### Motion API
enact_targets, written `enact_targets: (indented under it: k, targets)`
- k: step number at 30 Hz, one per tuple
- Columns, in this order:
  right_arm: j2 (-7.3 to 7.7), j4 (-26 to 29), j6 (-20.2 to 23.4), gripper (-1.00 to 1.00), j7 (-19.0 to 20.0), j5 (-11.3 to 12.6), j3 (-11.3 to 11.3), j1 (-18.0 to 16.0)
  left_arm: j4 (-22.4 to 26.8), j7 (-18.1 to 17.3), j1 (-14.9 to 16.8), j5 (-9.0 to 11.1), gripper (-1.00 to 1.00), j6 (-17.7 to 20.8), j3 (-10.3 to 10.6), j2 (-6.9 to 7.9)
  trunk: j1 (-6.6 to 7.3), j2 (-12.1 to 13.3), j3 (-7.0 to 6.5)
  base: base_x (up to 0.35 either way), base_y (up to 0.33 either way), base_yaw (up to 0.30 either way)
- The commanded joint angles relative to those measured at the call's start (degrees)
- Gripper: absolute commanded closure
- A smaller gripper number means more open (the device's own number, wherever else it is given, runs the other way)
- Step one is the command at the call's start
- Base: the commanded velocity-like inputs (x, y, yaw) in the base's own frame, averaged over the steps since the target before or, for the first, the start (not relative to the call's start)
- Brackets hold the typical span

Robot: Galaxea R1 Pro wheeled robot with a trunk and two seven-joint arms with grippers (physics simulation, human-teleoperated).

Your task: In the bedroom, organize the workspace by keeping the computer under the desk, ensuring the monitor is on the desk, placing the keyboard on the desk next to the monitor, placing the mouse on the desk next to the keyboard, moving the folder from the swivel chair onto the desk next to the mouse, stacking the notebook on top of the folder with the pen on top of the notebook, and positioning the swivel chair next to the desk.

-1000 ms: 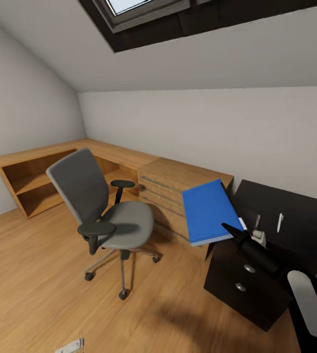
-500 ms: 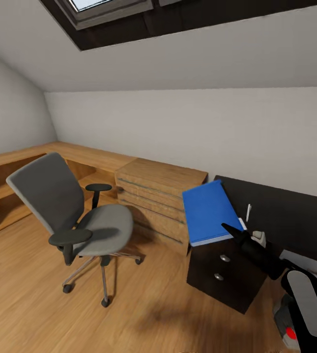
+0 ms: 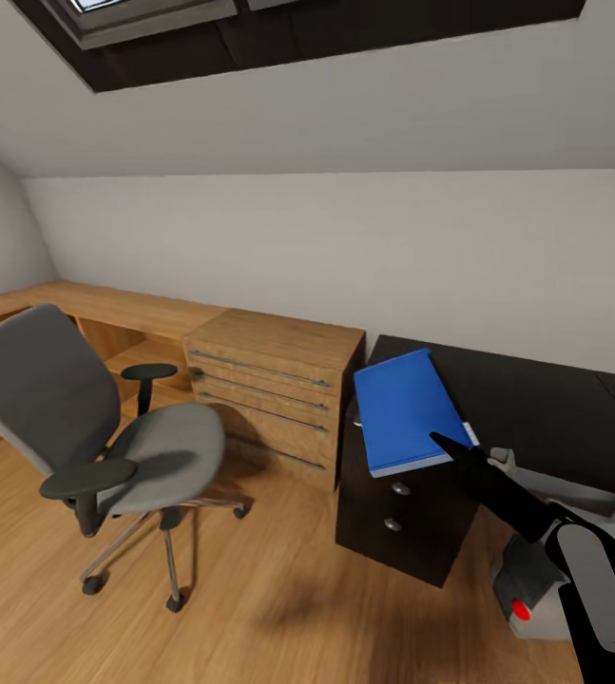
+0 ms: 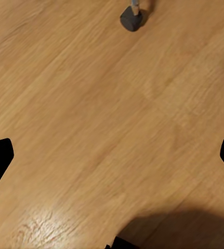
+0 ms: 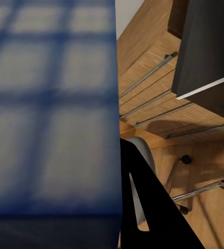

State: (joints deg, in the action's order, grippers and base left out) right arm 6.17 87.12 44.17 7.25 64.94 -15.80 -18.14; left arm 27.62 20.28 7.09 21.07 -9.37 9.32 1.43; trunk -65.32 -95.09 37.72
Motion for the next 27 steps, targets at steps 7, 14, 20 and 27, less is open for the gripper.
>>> enact_targets:
  k: [7, 14, 20, 27]
  targets:
    - [0.07, -1.4, 0.3, 1.00, 0.4, -0.3, -1.4, 0.0, 0.0, 0.4, 0.0, 0.6, -1.00, -0.3, 0.5, 0.08, 0.01, 0.0, 0.05, 0.000, 0.000, -0.017]
    - [0.12, -1.5, 0.4, 1.00, 0.3, -0.2, -2.4, 0.0, 0.1, 0.4, 0.0, 0.6, -1.00, -4.3, 0.5, 0.16, 0.01, 0.0, 0.05, 0.000, 0.000, -0.056]
    - [0.16, -1.5, 0.4, 1.00, 0.3, -0.2, -2.4, 0.0, 0.1, 0.4, 0.0, 0.6, -1.00, -5.1, 0.6, 0.09, 0.01, 0.0, 0.05, 0.000, 0.000, -0.242]
    - [0.11, -1.6, 0.4, 1.00, 0.3, -0.2, -3.5, 0.0, 0.1, 0.4, 0.0, 0.7, -1.00, -5.2, 0.7, 0.07, 0.01, 0.0, 0.05, 0.000, 0.000, -0.291]
